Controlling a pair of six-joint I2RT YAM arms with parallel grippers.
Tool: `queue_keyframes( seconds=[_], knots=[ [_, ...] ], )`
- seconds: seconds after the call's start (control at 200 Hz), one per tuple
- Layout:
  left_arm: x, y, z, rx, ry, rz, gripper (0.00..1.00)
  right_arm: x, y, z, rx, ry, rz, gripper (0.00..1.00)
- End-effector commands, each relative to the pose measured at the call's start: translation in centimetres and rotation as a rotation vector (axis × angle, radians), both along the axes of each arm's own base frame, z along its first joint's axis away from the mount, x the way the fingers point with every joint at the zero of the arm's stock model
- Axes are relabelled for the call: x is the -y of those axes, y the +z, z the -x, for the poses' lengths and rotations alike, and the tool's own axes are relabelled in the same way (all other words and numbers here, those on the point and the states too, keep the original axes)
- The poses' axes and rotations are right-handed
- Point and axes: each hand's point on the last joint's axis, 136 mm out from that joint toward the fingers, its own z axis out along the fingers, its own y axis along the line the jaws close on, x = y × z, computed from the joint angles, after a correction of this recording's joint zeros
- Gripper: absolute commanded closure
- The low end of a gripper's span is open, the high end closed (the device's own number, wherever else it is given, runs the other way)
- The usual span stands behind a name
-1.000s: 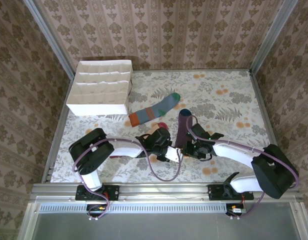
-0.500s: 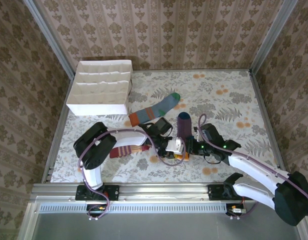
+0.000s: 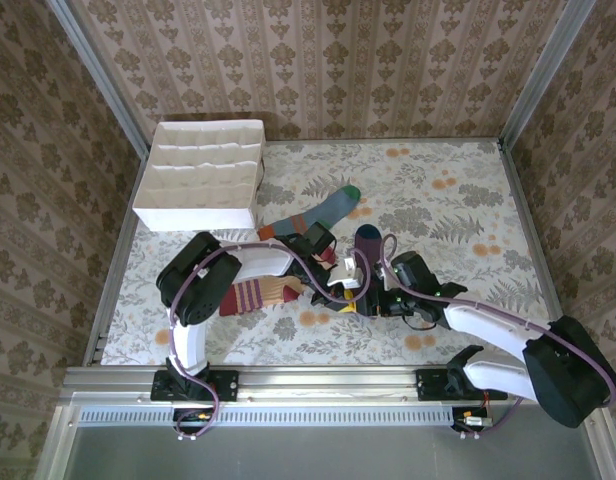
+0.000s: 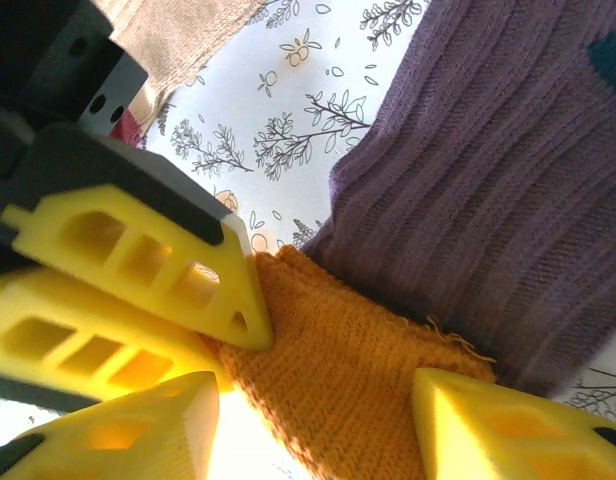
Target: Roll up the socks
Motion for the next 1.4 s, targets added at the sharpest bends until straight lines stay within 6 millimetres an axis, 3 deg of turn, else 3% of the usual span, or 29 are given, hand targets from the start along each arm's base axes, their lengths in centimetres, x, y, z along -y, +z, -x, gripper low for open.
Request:
queue_keyframes(
  seconds=[0.0, 0.225, 0.62, 0.73, 0.88, 1.03, 1.25, 1.395],
  knots=[
    [0.1, 1.1, 0.4, -0.092, -0.012, 0.033, 1.00, 0.4, 0.5, -0.2, 0.077, 0.024, 0.007, 0.44],
    [0.4, 1.5, -0.5, -0.156, 0.021, 0.045, 1.00, -0.6, 0.7, 0.0, 0.086, 0.093, -0.023, 0.43],
    [0.2, 0.2, -2.4, -0.236, 0.112, 0.031, 1.00, -1.1, -0.9, 0.5, 0.021, 0.139, 0.043, 0.49],
    [0.2, -0.1, -2.6, -0.246, 0.122, 0.024, 1.00, -1.2, -1.4, 0.5, 0.005, 0.144, 0.079, 0.58],
    [0.3, 0.0, -2.9, -0.219, 0.137, 0.038, 1.00, -0.7, -2.0, 0.2, -0.012, 0.116, 0.137, 0.88],
    [0.3, 1.2, -3.7, -0.153, 0.185, 0.128, 0.86, 0.0, -2.2, 0.3, -0.070, 0.075, 0.152, 1.00],
    [-0.3, 3.4, -4.9, -0.015, 0.255, 0.296, 0.70, 0.0, -2.9, 1.1, -0.200, 0.060, 0.131, 1.00],
    [-1.1, 3.9, -5.2, 0.107, 0.291, 0.336, 0.68, 0.3, -3.4, 1.3, -0.262, 0.043, 0.140, 1.00]
  ],
)
